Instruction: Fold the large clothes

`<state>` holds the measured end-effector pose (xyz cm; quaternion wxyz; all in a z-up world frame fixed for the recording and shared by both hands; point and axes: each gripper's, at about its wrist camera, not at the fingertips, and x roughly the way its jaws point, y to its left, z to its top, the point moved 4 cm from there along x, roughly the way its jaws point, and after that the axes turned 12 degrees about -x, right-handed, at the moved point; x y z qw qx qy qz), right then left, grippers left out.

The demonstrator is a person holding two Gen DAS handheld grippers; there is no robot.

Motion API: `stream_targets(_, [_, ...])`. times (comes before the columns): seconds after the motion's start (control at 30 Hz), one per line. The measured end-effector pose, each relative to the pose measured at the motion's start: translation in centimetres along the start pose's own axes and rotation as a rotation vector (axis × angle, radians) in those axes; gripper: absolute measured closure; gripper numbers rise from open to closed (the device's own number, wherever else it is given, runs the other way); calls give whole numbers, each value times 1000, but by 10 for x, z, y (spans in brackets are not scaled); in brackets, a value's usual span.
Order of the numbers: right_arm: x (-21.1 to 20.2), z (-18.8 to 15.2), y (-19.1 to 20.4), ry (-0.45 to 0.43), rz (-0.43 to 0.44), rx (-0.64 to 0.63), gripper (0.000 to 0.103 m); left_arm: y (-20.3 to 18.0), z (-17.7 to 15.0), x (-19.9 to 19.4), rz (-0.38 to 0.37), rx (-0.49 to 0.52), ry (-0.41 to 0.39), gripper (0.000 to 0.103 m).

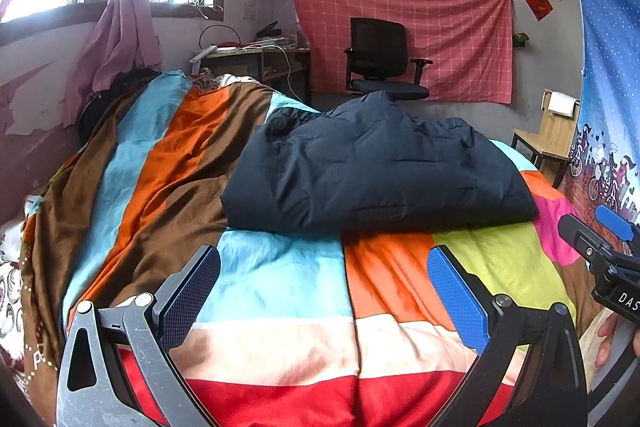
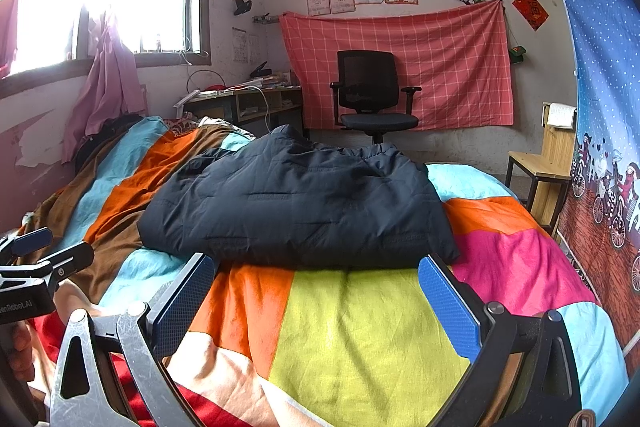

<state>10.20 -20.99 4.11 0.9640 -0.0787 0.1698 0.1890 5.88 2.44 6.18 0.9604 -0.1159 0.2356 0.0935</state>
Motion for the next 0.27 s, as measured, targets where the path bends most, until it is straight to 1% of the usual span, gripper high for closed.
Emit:
stream_targets(0.13, [0, 0, 1, 1, 0, 0, 0, -1, 0, -2, -14, 4, -5, 2])
stream_targets(0.27, [-1, -1, -1, 1, 0, -1, 0, -2, 0, -3, -12, 5, -6, 2])
